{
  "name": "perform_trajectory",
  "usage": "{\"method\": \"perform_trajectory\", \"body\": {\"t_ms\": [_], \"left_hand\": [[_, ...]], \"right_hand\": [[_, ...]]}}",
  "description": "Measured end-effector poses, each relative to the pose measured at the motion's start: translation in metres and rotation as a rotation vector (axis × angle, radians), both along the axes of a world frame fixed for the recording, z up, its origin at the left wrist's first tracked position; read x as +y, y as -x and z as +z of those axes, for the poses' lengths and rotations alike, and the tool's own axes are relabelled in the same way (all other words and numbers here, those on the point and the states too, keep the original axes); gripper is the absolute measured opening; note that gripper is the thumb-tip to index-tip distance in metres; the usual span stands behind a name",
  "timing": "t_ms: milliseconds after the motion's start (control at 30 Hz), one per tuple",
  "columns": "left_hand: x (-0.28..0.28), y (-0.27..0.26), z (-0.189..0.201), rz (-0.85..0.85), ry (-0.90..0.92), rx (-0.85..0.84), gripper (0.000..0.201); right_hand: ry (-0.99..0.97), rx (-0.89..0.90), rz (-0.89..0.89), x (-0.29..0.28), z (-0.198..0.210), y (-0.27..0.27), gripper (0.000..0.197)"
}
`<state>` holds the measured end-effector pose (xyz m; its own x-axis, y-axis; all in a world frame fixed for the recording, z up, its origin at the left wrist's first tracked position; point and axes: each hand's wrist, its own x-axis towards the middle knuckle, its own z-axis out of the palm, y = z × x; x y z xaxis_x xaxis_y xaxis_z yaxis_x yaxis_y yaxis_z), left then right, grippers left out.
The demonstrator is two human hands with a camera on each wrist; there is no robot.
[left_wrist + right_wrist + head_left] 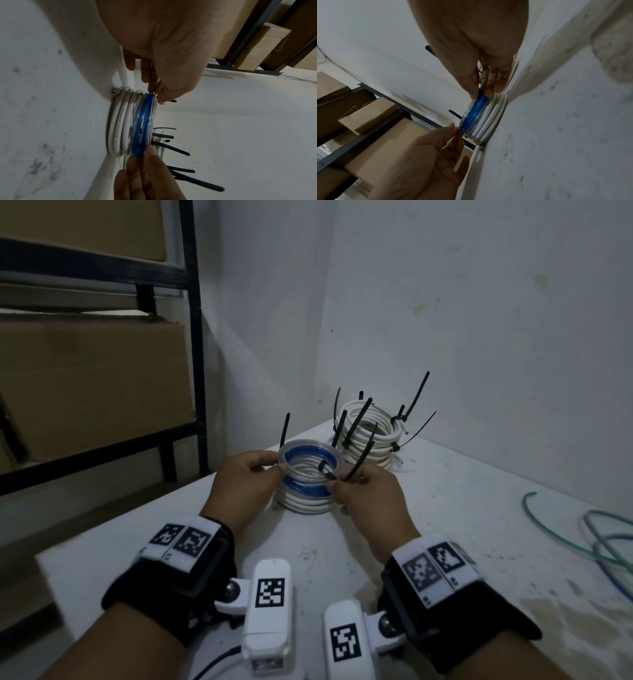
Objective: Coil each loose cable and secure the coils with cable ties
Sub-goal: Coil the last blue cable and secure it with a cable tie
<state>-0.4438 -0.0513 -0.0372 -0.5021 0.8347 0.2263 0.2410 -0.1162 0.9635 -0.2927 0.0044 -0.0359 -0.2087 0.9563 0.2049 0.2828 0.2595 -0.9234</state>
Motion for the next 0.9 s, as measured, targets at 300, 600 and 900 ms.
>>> {"method": "perform_trajectory", "body": {"t_ms": [300,600,900], "left_hand": [[0.001,0.000,0.000,0.027,0.030,-0.006,0.016],[0.005,0.002,-0.003,0.056,0.047,-0.015,0.033],[0.007,0.003,-0.003,0.072,0.088,-0.041,0.041]], "right_hand": [[-0.008,-0.006,-0.007,0.001,0.000,0.003,0.014],[-0.007,-0.040,0.000,-0.003,0.005,0.002,0.006],[-0.007,-0.214,0.088,-0.007,0.013,-0.006,0.020]]}}
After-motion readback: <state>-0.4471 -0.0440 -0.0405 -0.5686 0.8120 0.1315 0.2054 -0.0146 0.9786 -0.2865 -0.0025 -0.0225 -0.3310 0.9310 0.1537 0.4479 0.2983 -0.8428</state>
